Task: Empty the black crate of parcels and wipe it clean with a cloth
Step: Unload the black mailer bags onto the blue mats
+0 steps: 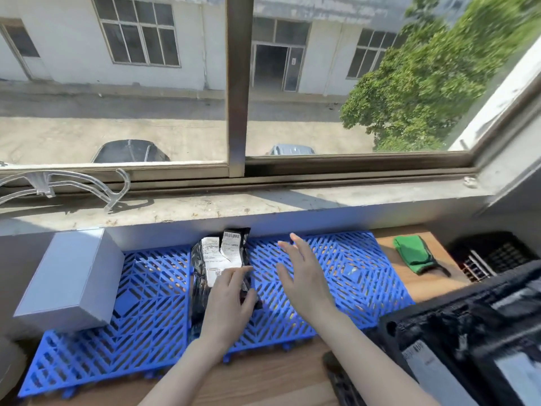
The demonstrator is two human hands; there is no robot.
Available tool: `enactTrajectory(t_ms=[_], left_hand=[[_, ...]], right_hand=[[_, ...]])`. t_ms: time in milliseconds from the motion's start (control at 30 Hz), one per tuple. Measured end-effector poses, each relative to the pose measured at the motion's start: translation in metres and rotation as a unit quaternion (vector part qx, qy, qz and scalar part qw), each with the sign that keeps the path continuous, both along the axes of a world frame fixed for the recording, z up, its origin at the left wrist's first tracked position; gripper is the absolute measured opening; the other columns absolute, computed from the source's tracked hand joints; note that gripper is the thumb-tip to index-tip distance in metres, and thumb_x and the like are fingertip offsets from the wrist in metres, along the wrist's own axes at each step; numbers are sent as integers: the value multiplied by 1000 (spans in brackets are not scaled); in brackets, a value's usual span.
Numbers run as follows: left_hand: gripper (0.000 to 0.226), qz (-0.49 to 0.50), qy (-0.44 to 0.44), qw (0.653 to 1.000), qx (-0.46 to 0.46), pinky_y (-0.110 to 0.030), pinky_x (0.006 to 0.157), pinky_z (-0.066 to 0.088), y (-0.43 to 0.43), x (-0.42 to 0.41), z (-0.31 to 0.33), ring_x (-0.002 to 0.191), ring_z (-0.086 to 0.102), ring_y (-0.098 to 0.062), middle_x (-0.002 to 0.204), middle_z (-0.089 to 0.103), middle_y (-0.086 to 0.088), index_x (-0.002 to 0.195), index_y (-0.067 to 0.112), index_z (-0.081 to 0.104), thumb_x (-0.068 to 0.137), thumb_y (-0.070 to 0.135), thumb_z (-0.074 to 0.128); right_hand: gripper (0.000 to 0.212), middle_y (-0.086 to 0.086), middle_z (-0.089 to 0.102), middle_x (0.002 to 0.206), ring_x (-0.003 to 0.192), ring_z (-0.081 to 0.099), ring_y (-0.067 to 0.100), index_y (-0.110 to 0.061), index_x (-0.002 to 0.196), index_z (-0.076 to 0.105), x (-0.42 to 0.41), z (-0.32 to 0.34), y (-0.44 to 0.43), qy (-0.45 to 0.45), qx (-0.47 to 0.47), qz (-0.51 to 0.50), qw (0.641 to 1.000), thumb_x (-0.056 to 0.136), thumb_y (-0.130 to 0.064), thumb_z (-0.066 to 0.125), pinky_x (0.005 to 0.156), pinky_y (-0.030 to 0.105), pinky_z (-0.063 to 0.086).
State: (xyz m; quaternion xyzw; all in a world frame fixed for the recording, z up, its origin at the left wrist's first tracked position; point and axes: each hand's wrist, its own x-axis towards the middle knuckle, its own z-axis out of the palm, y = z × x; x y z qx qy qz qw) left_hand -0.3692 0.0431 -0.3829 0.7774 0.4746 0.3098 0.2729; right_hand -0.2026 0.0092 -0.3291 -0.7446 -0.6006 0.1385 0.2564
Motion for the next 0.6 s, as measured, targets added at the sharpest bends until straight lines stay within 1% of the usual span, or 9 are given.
enactTrajectory(t_ms=[100,133,167,233,300,333,400,533,600], left_hand=[[41,-25,-6,1000,-5,-15,92,33,-16,17,15,112,52,-14,116,56,5,126,16,58,86,12,64],[40,-30,-12,999,-6,-13,92,32,-23,25,22,112,52,-14,117,56,5,126,16,58,87,12,65],[39,-34,-18,999,-3,-13,92,33,-30,34,29,113,53,-13,118,57,5,126,16,58,87,13,64],[37,-46,-35,998,9,-19,95,37,-46,56,42,111,56,-12,116,58,7,124,17,58,88,15,63],[35,-53,-52,997,11,-23,95,41,-66,81,56,111,56,-7,116,58,9,124,20,58,90,14,62],[34,-58,-61,996,9,-22,94,42,-77,95,63,110,55,-3,115,57,11,124,22,58,91,14,61],[31,-68,-80,994,16,-22,93,44,-100,125,76,108,53,2,114,57,12,123,24,58,93,15,59],[29,-96,-99,990,39,-29,87,50,-144,186,94,103,56,2,109,58,12,118,23,61,90,14,61],[27,-120,-85,987,59,-32,87,50,-166,213,101,101,57,-4,106,58,12,115,23,61,89,24,59]], right_hand=[[44,-4,25,155,138,30,14,-22,142,43,19,21,-18,-10,27,-2,1000,98,-27,49,109,30,31],[44,-2,28,154,137,33,16,-21,141,45,27,28,-26,-11,39,-6,999,98,-27,49,109,32,33],[42,0,32,152,136,35,18,-19,139,47,36,34,-35,-10,54,-11,998,97,-27,49,109,35,34],[40,2,39,146,134,38,19,-17,134,51,55,46,-52,4,86,-24,996,96,-28,48,108,38,36],[38,1,44,142,133,38,16,-15,133,53,76,57,-72,4,111,-26,993,96,-25,50,108,36,36],[37,0,44,141,133,39,14,-15,133,53,88,63,-83,-3,116,-24,993,97,-23,51,108,33,36],[37,-2,45,140,131,39,12,-16,133,53,116,72,-107,-21,118,-24,992,97,-23,52,107,29,36],[37,2,47,139,130,42,18,-13,131,56,185,77,-158,-61,98,-54,992,95,-21,55,108,29,32],[38,3,46,140,132,40,20,-13,132,55,217,73,-186,-66,67,-86,992,94,-22,55,110,31,30]])
